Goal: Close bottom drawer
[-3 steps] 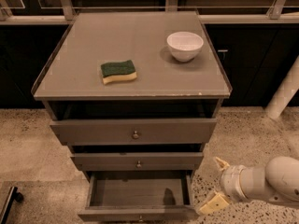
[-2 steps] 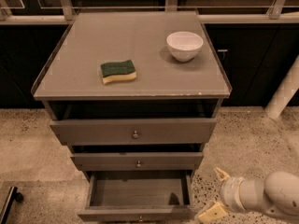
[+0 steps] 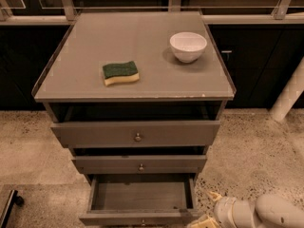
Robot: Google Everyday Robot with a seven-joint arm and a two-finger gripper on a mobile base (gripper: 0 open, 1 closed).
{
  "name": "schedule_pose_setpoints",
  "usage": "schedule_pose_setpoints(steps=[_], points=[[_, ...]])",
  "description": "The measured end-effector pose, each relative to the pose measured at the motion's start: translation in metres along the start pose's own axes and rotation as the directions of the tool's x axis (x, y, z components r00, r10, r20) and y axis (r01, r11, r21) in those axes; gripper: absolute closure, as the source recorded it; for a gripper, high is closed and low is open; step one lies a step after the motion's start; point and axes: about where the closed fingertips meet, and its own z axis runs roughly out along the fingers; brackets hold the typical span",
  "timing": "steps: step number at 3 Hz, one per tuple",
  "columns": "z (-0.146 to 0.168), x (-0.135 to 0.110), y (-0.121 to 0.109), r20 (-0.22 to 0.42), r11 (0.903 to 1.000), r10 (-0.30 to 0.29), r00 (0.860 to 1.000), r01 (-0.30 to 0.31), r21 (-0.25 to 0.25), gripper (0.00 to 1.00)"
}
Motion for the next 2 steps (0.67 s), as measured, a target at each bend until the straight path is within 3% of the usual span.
schedule_pose_setpoints(steps=[2], points=[[0.0000, 0.0000, 0.0000, 0.000, 1.0000, 0.000, 1.000, 0.000, 0.000, 0.64]])
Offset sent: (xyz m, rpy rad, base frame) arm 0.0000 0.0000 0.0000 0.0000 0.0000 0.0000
